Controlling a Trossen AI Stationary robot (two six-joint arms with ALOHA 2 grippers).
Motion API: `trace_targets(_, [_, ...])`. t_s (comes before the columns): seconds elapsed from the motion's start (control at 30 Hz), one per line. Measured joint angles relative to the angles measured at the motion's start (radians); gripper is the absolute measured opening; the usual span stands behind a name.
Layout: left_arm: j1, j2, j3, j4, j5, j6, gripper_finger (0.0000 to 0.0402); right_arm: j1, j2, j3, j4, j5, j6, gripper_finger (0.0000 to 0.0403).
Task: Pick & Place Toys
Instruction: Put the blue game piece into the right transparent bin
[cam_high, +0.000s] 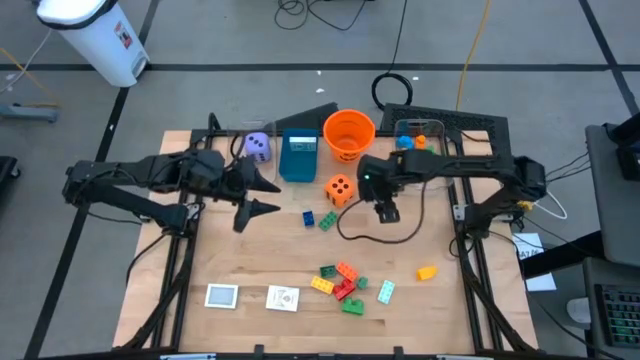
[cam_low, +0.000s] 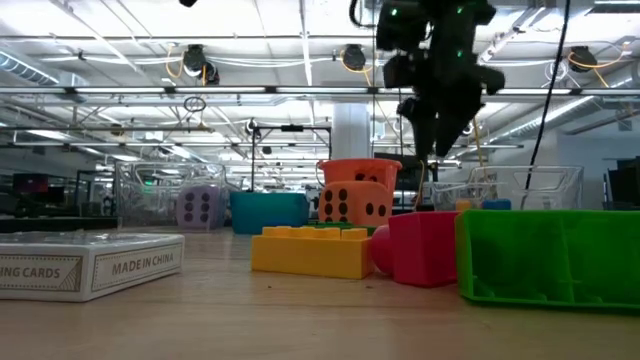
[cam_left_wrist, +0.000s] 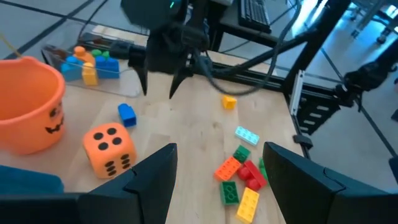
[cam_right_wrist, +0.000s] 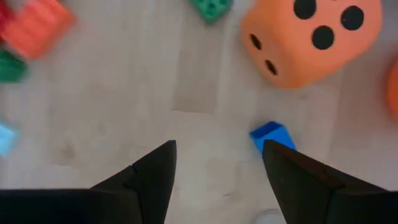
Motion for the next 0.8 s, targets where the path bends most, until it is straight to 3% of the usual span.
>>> trace_targets(0.33, [0.045, 0.000, 0.000, 0.005, 0.002, -0.011, 0.0246, -0.046, 0.151, 0.001, 0.028, 0.167, -0.231, 0.0281])
trace_targets(0.8, [0.062, 0.000, 0.000, 0.005, 0.004, -0.037, 0.0246, -0.102, 0.248, 0.001, 0.051, 0.188, -0.350, 0.0290])
